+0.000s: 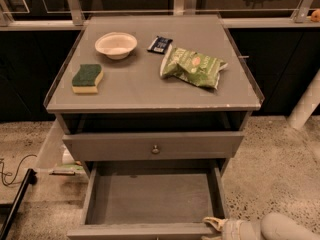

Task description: Open middle drawer

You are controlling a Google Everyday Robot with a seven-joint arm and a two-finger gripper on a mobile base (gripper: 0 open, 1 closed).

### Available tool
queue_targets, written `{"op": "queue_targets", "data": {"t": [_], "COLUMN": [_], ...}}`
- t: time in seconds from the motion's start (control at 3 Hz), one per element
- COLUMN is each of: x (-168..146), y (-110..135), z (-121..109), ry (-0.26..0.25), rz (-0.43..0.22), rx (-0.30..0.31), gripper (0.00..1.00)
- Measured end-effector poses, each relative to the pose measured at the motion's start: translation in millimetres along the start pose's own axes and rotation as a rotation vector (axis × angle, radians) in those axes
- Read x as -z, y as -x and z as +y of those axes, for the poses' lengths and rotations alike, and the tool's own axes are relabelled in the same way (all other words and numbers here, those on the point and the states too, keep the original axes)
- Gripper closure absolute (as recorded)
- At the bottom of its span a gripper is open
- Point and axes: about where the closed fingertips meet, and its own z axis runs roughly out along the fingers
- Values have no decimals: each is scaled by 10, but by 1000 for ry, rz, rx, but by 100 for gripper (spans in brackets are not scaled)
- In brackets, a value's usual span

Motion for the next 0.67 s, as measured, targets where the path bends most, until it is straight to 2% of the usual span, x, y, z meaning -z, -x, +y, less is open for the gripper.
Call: {"op": "queue_targets", "data": {"t": [0.67], "x": [0], "y": [0], "z": [0], "ry": [0], "rz": [0], "rx": [0], "gripper": [57]}}
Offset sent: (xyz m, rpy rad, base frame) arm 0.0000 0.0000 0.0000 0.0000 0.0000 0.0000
